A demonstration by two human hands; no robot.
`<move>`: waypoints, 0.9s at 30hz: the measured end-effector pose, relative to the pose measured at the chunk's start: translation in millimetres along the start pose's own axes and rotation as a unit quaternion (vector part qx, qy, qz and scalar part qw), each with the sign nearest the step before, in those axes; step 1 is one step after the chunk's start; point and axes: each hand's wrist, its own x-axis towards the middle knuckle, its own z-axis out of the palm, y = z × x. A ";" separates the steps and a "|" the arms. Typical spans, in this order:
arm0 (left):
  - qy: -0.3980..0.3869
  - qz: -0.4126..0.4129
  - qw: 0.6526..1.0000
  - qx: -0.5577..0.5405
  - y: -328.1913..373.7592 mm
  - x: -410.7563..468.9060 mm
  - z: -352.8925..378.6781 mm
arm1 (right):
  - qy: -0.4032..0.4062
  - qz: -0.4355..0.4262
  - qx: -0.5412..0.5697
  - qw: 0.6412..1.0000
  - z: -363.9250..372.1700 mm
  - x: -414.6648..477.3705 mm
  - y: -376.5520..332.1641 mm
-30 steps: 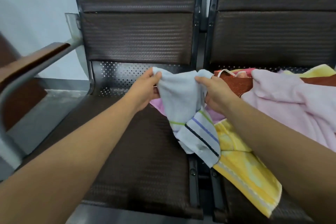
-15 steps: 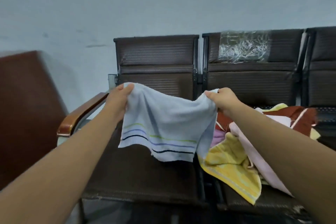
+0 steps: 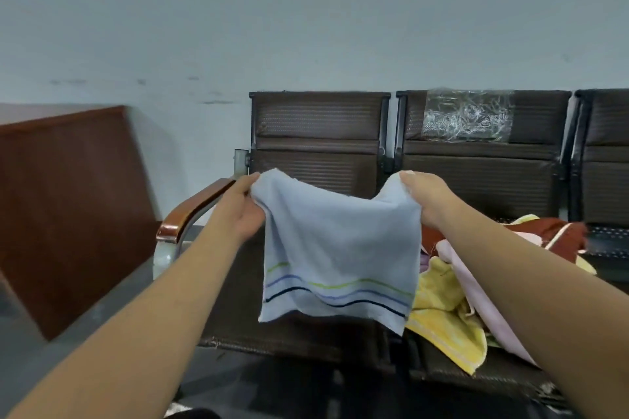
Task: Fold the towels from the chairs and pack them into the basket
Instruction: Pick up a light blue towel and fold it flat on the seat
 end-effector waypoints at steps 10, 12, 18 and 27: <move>0.044 -0.169 0.963 0.204 -58.8 60.8 -55.5 | 0.011 0.066 0.086 0.994 22.6 35.9 62.3; 0.058 -0.176 0.965 0.187 -62.4 80.9 -72.1 | 0.024 0.065 0.060 0.996 29.7 54.1 80.9; 0.038 -0.165 0.977 0.132 -66.2 137.0 -98.6 | -0.002 0.048 -0.025 0.999 55.5 108.7 114.2; 0.059 0.099 0.978 0.175 -7.0 205.1 -76.5 | 0.010 -0.039 -0.037 0.999 87.3 190.9 73.6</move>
